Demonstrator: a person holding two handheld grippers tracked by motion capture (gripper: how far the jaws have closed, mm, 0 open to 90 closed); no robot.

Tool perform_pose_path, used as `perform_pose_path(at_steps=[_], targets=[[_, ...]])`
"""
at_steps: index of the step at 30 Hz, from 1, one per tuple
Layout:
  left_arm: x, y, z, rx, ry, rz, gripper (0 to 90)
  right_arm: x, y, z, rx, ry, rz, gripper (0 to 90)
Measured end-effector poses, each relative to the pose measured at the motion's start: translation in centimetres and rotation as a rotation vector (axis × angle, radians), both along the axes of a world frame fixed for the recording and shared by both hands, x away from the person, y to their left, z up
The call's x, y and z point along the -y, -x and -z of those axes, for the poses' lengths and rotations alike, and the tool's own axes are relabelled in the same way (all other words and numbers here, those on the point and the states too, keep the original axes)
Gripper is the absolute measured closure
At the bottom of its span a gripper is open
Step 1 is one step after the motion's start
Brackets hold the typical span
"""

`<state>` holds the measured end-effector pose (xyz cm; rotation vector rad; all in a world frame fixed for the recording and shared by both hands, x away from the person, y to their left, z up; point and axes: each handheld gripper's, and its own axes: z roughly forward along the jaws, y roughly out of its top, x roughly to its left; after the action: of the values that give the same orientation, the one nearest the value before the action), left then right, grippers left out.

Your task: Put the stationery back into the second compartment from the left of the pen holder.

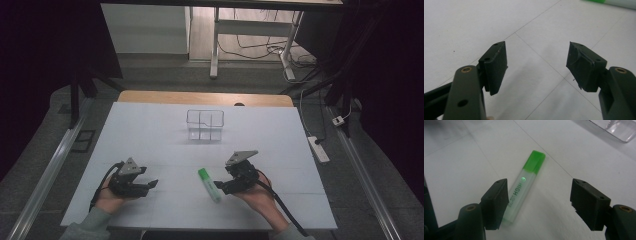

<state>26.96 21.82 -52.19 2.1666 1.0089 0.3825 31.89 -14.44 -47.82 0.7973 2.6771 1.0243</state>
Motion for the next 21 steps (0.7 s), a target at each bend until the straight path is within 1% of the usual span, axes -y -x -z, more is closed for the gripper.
perform_pose_path(at_steps=[3, 4, 6, 8, 12, 15, 20, 21], targets=[[-0.1, 0.0, 0.0, 0.002, 0.008, -0.007, 32.6, -1.2, -0.3, 0.2, -0.009, 0.006, -0.009, 30.5], [-0.1, 0.0, 0.0, 0.002, 0.010, -0.007, 32.6, -1.7, -0.4, 0.3, -0.002, 0.022, -0.012, 30.5], [-0.2, 0.0, 0.0, 0.001, 0.006, -0.005, 32.6, -2.5, -0.6, 0.5, -0.016, 0.029, -0.021, 30.5], [-0.2, 0.0, 0.0, 0.000, 0.004, -0.002, 32.3, -3.2, -0.9, 0.8, -0.017, 0.042, -0.024, 30.5], [-0.1, 0.0, 0.0, 0.005, -0.003, 0.004, 32.3, -4.0, -1.3, 1.2, -0.024, 0.057, -0.013, 30.3], [-0.2, -0.1, 0.1, 0.003, -0.005, 0.002, 32.3, -4.5, -1.6, 1.6, -0.034, 0.056, -0.010, 30.3], [-0.4, -0.1, 0.1, 0.003, -0.002, -0.005, 32.2, -5.3, -2.1, 2.6, -0.053, 0.081, -0.010, 30.8], [-0.4, -0.1, 0.1, 0.003, -0.005, -0.006, 32.2, -5.5, -2.2, 2.7, -0.048, 0.094, -0.006, 31.3]])
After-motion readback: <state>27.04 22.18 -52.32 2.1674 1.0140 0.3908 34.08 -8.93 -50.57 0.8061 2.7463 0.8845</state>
